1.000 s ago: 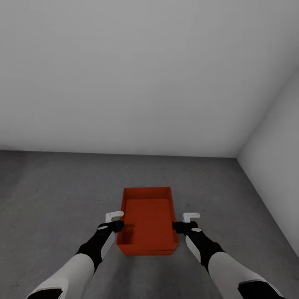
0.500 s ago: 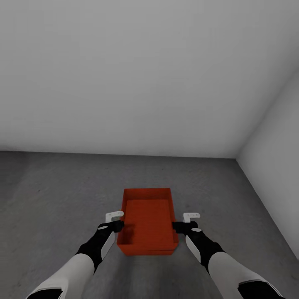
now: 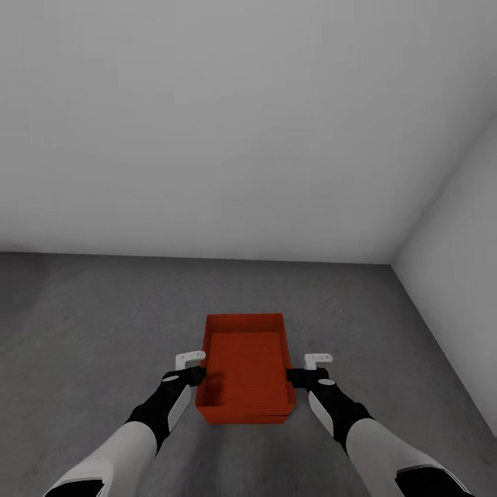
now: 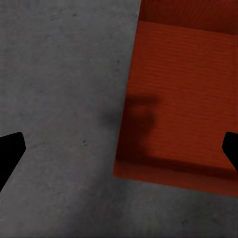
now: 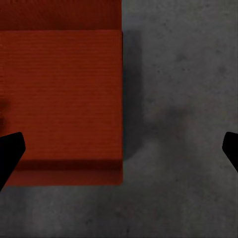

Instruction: Move the two storage containers from the living room to the garage. In the garage, place one container on the floor and stack the other container on top of it (either order is fine).

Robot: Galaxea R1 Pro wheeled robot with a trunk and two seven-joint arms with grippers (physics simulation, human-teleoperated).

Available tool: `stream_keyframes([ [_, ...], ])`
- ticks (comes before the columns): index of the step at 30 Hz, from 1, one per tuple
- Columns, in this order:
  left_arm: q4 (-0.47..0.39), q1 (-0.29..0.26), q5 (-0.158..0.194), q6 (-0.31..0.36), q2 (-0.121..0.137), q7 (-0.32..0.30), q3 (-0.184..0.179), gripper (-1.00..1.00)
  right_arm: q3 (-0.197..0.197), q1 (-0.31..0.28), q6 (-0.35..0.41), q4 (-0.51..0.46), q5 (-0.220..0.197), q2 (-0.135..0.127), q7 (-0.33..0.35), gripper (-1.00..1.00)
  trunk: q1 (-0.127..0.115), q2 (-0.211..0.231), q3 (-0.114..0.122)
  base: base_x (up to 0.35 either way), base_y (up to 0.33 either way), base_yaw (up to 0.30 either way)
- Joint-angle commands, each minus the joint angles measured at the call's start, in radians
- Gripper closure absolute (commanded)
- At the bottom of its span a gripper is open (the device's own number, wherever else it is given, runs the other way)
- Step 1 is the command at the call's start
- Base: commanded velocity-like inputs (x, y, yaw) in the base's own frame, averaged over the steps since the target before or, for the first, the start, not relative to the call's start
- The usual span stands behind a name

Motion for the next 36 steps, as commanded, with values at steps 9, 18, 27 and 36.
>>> stream_keyframes([
  [9,-0.002,0.0,0.003,0.005,-0.001,0.002,0.003,-1.0,0.008,0.0,0.006,-0.002,-0.008,-0.001,-0.007,-1.0,-0.034,0.062,0.027,0.0,0.0,0.0],
  [18,-0.002,0.0,0.003,0.005,-0.001,0.002,0.003,-1.0,0.008,0.0,0.007,-0.002,-0.008,-0.002,-0.007,-1.0,-0.069,0.125,0.056,0.0,0.0,0.0],
  [27,-0.002,0.0,0.002,0.005,-0.001,0.002,0.003,-1.0,0.008,0.0,0.006,-0.002,-0.008,-0.001,-0.007,-1.0,-0.103,0.188,0.084,0.0,0.0,0.0],
  [36,-0.002,0.0,0.002,0.005,-0.001,0.002,0.003,-1.0,0.008,0.0,0.006,-0.002,-0.007,-0.001,-0.007,-1.0,-0.138,0.251,0.112,0.0,0.0,0.0],
])
